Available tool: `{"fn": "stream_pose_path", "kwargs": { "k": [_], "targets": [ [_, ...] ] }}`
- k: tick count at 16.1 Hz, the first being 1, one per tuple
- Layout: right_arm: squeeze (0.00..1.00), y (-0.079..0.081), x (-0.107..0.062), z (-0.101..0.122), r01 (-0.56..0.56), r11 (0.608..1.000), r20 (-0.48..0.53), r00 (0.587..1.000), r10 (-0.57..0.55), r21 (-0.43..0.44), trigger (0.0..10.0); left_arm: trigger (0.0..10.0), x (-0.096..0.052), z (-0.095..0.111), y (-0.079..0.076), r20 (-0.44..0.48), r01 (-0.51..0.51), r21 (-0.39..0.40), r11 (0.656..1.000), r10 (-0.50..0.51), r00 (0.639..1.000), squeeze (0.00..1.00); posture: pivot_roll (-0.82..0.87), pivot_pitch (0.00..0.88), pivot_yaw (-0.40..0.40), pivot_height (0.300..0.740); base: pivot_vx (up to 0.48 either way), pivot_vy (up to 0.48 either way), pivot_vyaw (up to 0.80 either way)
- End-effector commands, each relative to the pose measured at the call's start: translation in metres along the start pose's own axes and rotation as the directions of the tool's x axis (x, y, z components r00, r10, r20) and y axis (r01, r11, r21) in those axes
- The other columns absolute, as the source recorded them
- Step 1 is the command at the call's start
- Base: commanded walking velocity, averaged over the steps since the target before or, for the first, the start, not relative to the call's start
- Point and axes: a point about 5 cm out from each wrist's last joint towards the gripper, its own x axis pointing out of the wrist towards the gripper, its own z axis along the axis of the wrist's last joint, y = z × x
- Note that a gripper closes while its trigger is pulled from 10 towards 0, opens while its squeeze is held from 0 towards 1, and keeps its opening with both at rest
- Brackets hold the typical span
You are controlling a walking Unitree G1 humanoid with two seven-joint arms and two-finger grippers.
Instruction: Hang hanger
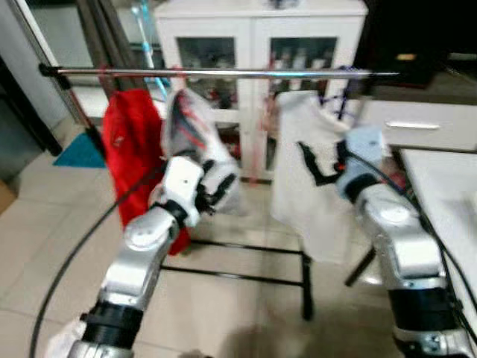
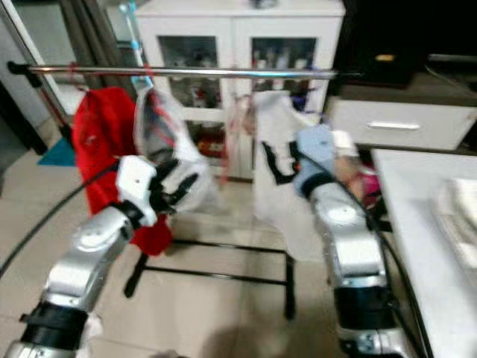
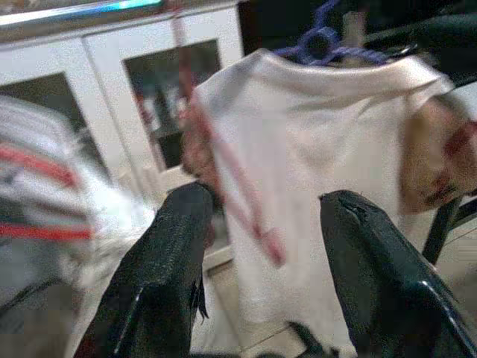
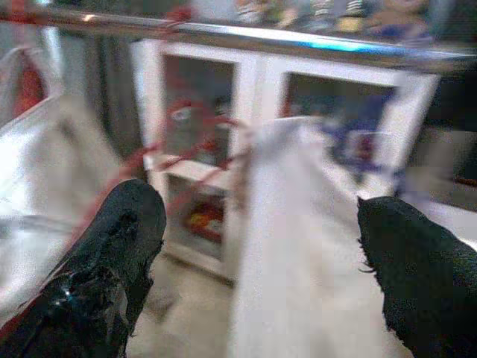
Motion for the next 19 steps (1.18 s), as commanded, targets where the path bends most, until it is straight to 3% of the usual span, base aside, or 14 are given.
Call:
{"fn": "stream_pose_path", "kwargs": {
  "k": [1,3,8,17,19],
  "targets": [
    [1.00,0.0072,0.0019,0.0049,-0.025,1.000,0.019,1.000,0.025,0.001,10.0,10.0,-0.0025,0.0019,0.0081,-0.003,-0.026,0.020,0.999,0.026,1.000,0.00,-0.09,0.000,0.086,0.740,0.000,-0.311,0.00],
    [1.00,0.0061,0.0013,0.0045,-0.003,1.000,0.026,1.000,0.003,0.010,10.0,10.0,-0.0006,0.0014,0.0090,-0.010,-0.044,-0.015,0.999,0.043,0.999,0.00,-0.09,0.000,0.090,0.740,0.000,0.000,0.00],
    [1.00,0.0099,0.0019,-0.0028,-0.014,0.999,-0.019,1.000,0.014,0.032,10.0,10.0,0.0002,0.0014,0.0126,-0.022,-0.051,-0.014,0.999,0.051,0.998,0.00,-0.09,0.000,0.094,0.740,0.000,0.000,-0.26],
    [1.00,0.0120,0.0042,-0.0015,-0.021,0.999,-0.003,1.000,0.021,0.027,10.0,10.0,-0.0007,0.0030,0.0154,-0.016,-0.067,-0.024,0.997,0.066,0.998,0.00,-0.08,0.000,0.085,0.740,0.320,0.000,-0.09],
    [1.00,0.0131,0.0048,-0.0012,-0.037,0.999,-0.014,0.999,0.037,-0.013,10.0,10.0,-0.0010,0.0032,0.0162,-0.016,-0.068,-0.022,0.997,0.068,0.998,0.00,-0.08,0.000,0.084,0.740,0.381,0.000,0.23]
  ]
}}
